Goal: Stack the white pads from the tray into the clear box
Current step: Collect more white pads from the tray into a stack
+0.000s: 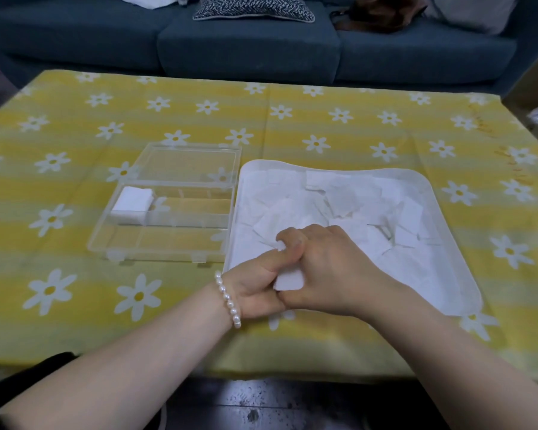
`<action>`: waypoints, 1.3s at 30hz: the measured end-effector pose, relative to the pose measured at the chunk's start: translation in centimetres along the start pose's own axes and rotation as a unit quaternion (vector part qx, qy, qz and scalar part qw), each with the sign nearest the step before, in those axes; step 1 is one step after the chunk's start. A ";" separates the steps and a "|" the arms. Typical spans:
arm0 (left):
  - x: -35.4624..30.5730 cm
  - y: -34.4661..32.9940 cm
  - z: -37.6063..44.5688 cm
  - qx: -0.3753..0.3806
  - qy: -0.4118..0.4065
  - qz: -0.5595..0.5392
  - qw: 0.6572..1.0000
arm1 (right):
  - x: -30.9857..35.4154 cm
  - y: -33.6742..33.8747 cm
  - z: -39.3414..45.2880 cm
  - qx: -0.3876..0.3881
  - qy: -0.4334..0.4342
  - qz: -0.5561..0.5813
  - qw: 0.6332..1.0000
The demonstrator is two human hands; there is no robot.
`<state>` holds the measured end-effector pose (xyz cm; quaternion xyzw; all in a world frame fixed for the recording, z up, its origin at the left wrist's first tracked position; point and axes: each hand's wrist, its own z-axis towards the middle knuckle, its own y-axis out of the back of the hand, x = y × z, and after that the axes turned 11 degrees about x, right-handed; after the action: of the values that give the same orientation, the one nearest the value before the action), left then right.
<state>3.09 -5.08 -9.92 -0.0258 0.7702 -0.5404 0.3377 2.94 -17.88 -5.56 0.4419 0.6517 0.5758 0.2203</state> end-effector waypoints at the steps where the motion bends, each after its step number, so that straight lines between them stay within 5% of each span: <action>1: 0.0 0.1 0.0 0.002 0.000 -0.004 1.000 | 0.0 0.0 -0.1 0.000 0.002 0.014 1.000; 4: -0.2 0.0 -0.1 0.015 0.001 -0.006 1.000 | -0.4 1.3 -0.5 0.050 -0.006 0.152 0.987; 6: -0.4 -0.2 -0.2 0.027 0.012 -0.013 0.999 | -1.2 2.8 -1.0 0.075 -0.024 0.339 0.937; 11: -0.7 -0.5 -0.2 0.023 0.023 -0.022 0.999 | -4.1 3.8 -0.9 -0.061 -0.133 0.487 0.861; 18: -0.6 -1.2 -0.1 -0.023 0.021 -0.003 1.000 | -2.9 2.5 -0.3 0.073 -0.107 0.504 0.854; 27: -1.2 -1.3 -0.5 -0.057 0.037 0.014 0.998 | -3.1 2.2 0.3 0.026 -0.138 0.486 0.863; 32: -1.2 -1.5 0.0 -0.176 -0.005 0.146 0.973 | -4.4 2.7 0.2 0.030 -0.181 0.489 0.853; 36: -1.7 -1.8 -0.2 -0.255 -0.038 0.181 0.949 | -4.3 1.7 1.4 -0.072 -0.150 0.519 0.839; 39: -4.3 -1.4 -1.0 -0.315 -0.115 0.144 0.931 | -5.3 0.5 3.2 -0.189 -0.171 0.405 0.878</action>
<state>5.43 -3.05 -6.43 -0.0815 0.8523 -0.2084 0.4728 8.35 -20.50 -7.08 0.7089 0.2471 0.6421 0.1552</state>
